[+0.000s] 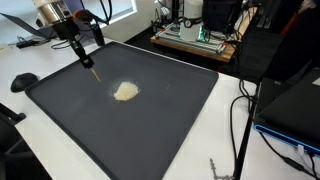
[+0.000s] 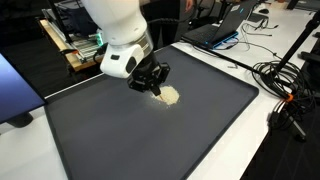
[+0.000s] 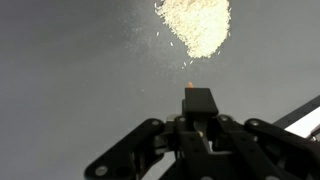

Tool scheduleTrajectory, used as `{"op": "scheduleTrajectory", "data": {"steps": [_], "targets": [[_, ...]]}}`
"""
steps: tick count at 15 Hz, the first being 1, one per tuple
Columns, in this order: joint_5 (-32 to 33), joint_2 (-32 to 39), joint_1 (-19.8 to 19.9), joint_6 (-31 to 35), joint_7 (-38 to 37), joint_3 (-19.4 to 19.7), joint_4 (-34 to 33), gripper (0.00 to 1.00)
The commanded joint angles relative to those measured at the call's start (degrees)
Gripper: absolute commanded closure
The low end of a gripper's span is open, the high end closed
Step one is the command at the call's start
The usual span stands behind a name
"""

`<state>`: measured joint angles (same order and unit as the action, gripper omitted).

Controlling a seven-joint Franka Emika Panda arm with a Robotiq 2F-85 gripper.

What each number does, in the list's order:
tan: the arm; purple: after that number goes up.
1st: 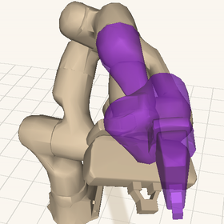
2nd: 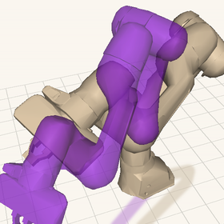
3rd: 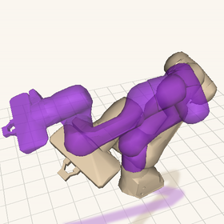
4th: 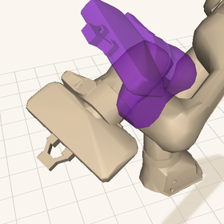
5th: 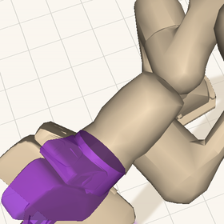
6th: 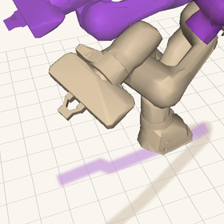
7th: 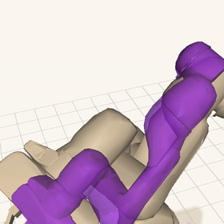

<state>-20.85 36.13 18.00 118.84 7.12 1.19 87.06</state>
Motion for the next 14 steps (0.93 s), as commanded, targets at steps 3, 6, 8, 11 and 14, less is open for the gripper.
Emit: {"op": "scheduleTrajectory", "data": {"steps": [3,6,8,11,14], "targets": [[-8.20,-9.87,2.47,7.08,3.57,-0.04,16.26,0.96],[-12.22,-14.43,2.79,11.38,3.71,0.50,23.77,0.96],[-14.72,-17.35,2.16,14.90,3.44,0.95,28.34,0.96],[-15.84,-21.77,0.01,20.06,2.77,1.46,34.67,0.96],[-14.81,-25.51,-2.47,24.80,0.19,1.76,39.49,0.96]]}}
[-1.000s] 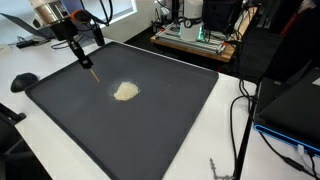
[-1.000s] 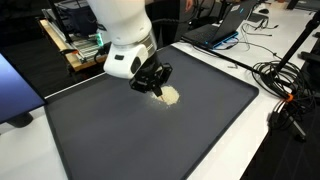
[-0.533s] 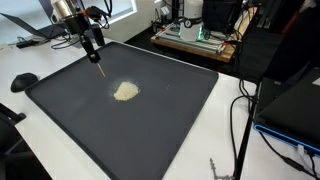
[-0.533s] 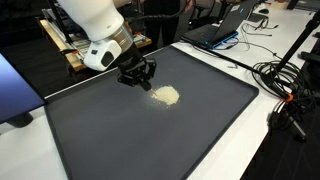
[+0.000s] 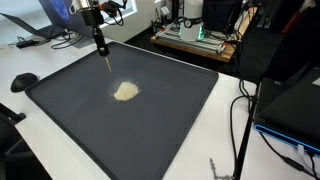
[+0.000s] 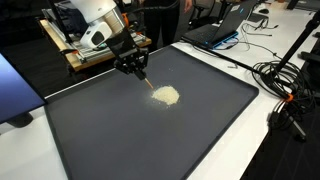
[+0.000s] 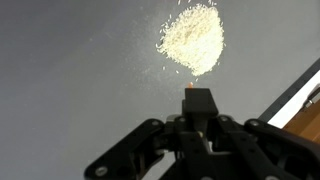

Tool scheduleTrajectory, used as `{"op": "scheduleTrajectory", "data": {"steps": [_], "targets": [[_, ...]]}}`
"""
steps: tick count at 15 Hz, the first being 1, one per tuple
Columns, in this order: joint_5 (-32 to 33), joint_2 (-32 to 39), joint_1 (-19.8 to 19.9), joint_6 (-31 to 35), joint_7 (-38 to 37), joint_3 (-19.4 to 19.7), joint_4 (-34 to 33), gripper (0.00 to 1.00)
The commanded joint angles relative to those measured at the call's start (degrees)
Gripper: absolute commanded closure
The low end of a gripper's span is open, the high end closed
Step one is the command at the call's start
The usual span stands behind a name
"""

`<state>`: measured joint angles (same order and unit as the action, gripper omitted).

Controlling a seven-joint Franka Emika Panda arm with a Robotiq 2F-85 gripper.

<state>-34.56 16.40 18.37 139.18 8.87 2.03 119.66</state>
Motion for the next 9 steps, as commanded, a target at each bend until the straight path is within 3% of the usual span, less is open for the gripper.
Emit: {"op": "scheduleTrajectory", "data": {"steps": [1,6,9], "targets": [[-0.93,-7.04,-3.64,5.04,-2.90,0.89,8.10,0.96],[5.26,-11.28,-9.46,11.39,-15.07,1.51,12.48,0.96],[16.39,-12.47,-12.68,14.31,-26.93,2.47,14.10,0.96]]}}
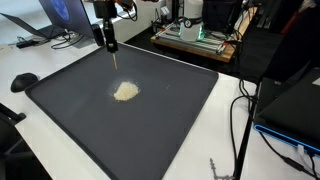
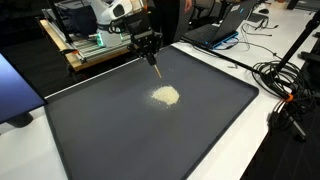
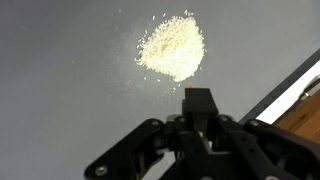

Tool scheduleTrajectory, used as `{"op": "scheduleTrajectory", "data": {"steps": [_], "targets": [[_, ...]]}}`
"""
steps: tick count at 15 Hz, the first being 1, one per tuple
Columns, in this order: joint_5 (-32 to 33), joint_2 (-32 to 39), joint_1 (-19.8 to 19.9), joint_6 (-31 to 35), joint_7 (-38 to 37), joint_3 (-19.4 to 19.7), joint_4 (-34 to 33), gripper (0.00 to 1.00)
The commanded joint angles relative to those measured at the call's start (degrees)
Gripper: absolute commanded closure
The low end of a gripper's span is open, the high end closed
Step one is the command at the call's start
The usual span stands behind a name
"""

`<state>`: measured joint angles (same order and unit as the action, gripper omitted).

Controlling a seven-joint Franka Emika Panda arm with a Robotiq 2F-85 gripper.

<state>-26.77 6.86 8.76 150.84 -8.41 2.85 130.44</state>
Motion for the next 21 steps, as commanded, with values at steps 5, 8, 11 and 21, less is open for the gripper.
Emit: {"op": "scheduleTrajectory", "data": {"steps": [5,8,11,21], "targets": [[28.67,-4.47,-6.67,1.83,-26.96,2.89,3.68,0.96],[42.95,-4.25,-8.28,0.08,-36.05,2.96,2.08,0.96],[56.60,-3.76,-10.19,-4.83,-43.00,1.77,-0.14,0.96],[77.27,1.70,-16.35,-23.17,-46.02,-5.52,-8.45,0.96]]}}
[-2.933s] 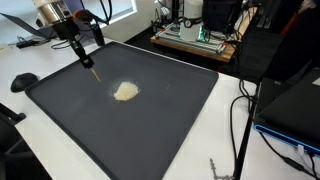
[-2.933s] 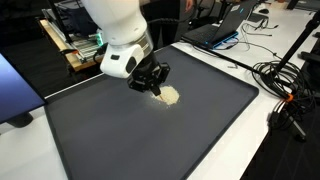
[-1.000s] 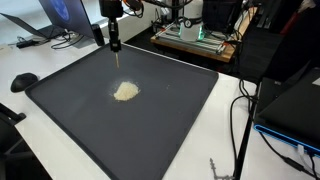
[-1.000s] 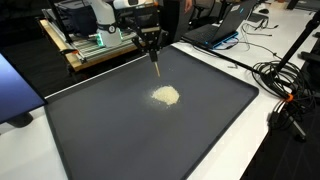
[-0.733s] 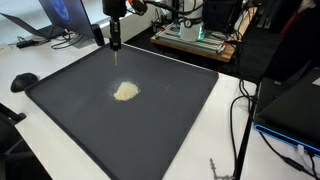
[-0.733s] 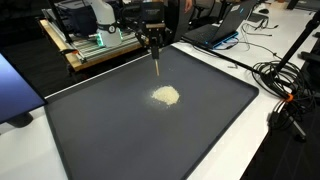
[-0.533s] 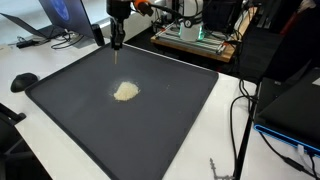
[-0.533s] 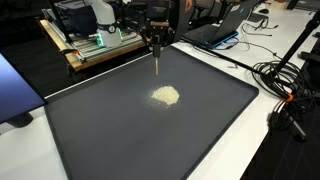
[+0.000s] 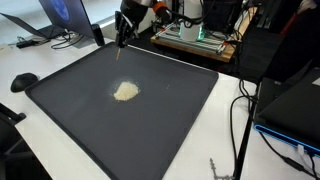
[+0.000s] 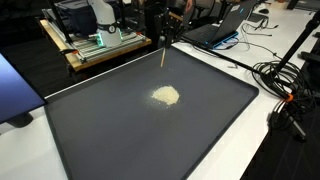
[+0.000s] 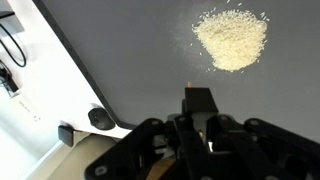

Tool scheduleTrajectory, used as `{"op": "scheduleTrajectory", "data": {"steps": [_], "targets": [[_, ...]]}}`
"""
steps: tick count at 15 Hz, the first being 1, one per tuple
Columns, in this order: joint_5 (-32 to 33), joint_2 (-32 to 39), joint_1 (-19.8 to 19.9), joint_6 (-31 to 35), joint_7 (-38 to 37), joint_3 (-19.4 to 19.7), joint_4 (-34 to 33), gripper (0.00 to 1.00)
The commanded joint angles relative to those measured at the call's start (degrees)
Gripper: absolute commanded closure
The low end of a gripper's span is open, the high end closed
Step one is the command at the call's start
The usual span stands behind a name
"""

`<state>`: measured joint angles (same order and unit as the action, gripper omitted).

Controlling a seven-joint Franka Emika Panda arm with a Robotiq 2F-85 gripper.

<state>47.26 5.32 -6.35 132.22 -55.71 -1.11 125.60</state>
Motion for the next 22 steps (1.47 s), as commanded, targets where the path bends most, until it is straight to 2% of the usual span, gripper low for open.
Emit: {"op": "scheduleTrajectory", "data": {"steps": [1,6,11,12,13,15,18,19,22], "targets": [[4.84,4.52,-1.95,-6.45,0.93,-2.13,-4.71,0.96],[12.06,13.37,-6.77,-19.15,0.17,-4.22,-12.44,0.96],[17.68,23.69,-11.39,-28.72,4.88,-5.71,-20.06,0.96],[18.63,25.45,-12.02,-29.22,6.10,-5.86,-21.30,0.96],[16.30,21.25,-10.61,-26.79,3.36,-6.15,-17.12,0.85],[17.25,24.41,-11.65,-27.88,4.19,-6.28,-19.40,0.85],[17.36,25.53,-11.74,-28.12,4.78,-6.15,-20.64,0.85],[17.36,25.53,-11.74,-28.18,4.89,-6.14,-20.82,0.96],[19.02,28.10,-13.76,-31.03,3.05,-5.80,-22.61,0.96]]}}
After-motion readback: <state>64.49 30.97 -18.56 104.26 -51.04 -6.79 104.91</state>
